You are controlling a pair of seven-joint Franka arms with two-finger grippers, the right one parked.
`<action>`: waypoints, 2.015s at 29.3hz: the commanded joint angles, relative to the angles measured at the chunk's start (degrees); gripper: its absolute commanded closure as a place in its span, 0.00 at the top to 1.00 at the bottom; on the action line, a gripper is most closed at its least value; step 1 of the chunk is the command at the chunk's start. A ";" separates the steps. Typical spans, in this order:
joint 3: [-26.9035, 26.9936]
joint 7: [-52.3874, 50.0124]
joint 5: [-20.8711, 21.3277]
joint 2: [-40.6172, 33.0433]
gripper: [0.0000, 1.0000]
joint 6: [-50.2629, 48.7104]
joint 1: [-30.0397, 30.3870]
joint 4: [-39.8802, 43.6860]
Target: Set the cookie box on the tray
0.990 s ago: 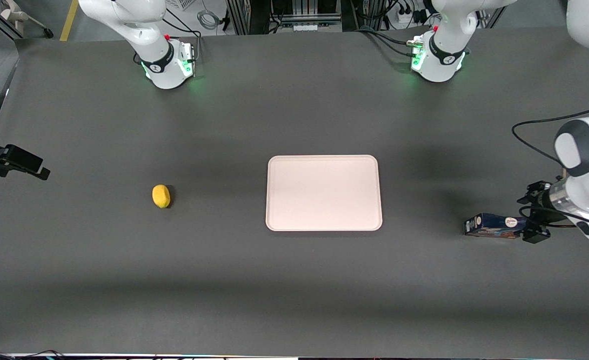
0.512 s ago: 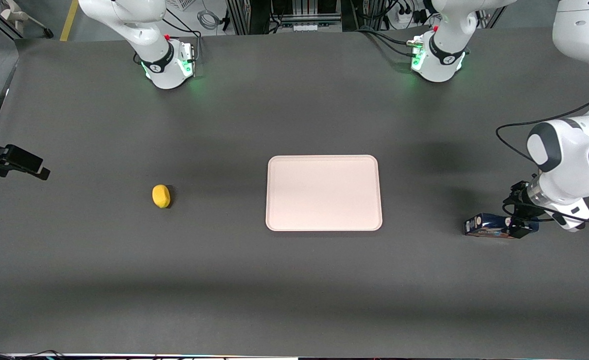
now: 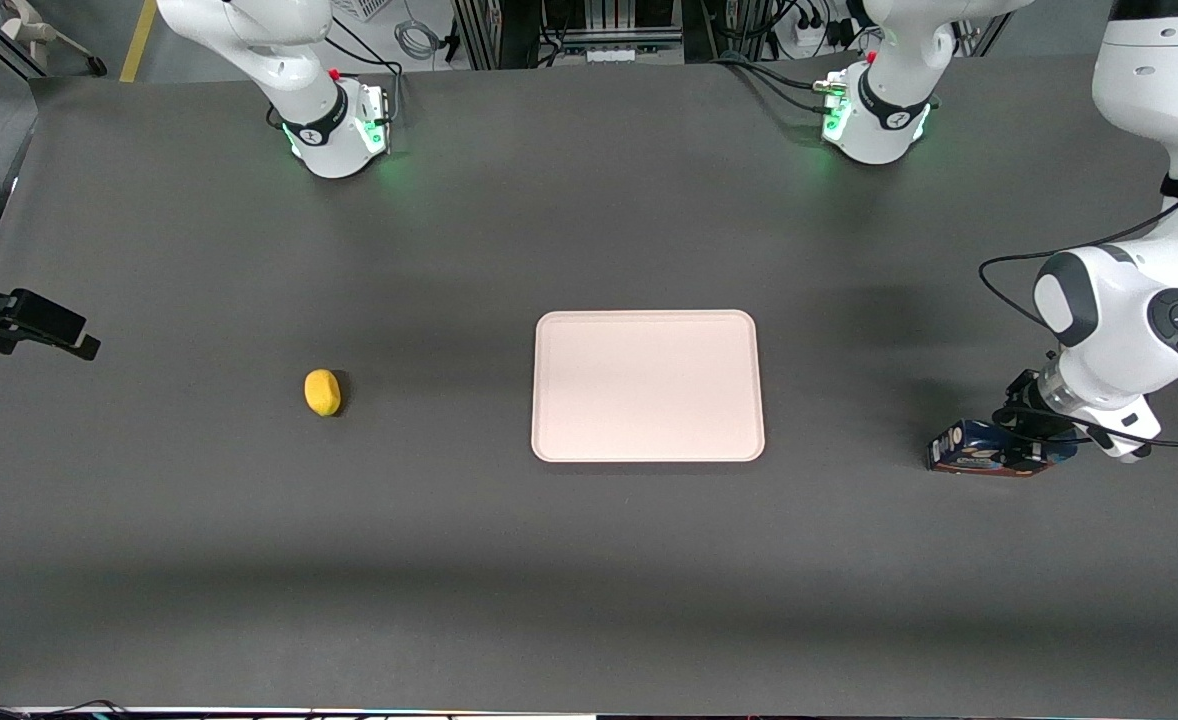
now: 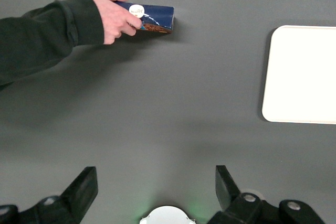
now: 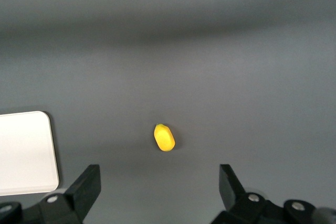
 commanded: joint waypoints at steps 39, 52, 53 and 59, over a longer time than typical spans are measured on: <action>-31.37 28.85 4.30 -6.28 0.00 -55.18 -4.30 31.36; -31.55 30.70 10.01 6.38 0.00 -38.76 -7.91 22.94; -31.55 30.70 10.01 6.64 0.00 -37.17 -7.91 21.79; -31.29 30.70 10.28 7.17 0.00 -31.71 -7.91 18.18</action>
